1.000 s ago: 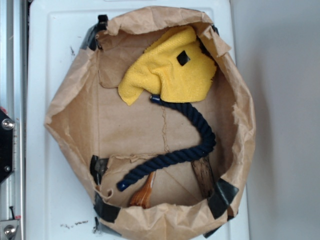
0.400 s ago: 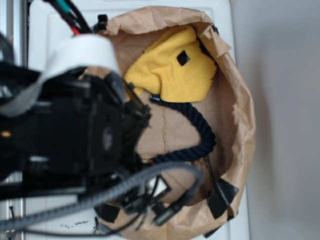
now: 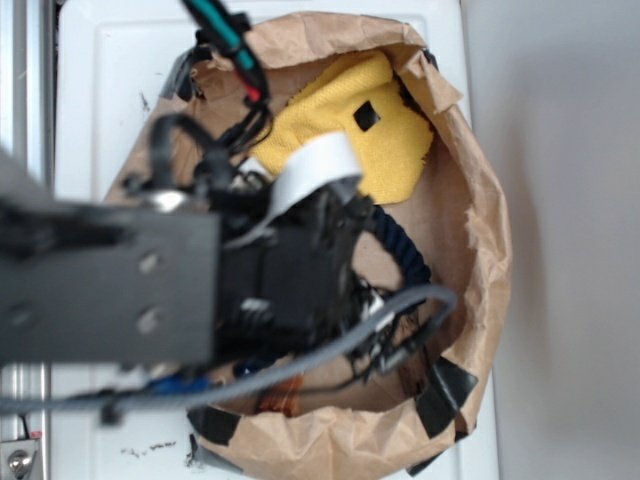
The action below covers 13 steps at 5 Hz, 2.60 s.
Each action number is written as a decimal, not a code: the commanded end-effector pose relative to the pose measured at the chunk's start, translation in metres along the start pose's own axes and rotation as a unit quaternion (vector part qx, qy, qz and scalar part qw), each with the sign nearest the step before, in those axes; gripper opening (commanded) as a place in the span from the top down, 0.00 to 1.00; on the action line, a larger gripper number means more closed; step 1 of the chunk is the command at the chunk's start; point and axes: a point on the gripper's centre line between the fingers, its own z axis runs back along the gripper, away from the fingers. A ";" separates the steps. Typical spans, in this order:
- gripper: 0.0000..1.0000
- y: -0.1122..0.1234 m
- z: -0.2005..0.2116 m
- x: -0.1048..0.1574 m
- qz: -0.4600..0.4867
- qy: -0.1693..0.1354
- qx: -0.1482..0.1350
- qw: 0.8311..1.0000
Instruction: Grab the yellow cloth.
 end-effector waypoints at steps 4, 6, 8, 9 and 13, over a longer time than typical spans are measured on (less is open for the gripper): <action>0.00 0.025 0.000 0.041 -0.019 0.013 -0.006 1.000; 0.00 0.020 -0.045 0.056 0.008 0.038 -0.017 0.999; 0.00 0.030 -0.066 0.073 0.030 0.021 -0.007 0.999; 0.00 0.038 -0.062 0.075 0.036 0.019 -0.006 0.999; 0.00 0.071 -0.064 0.066 0.065 -0.047 0.057 0.995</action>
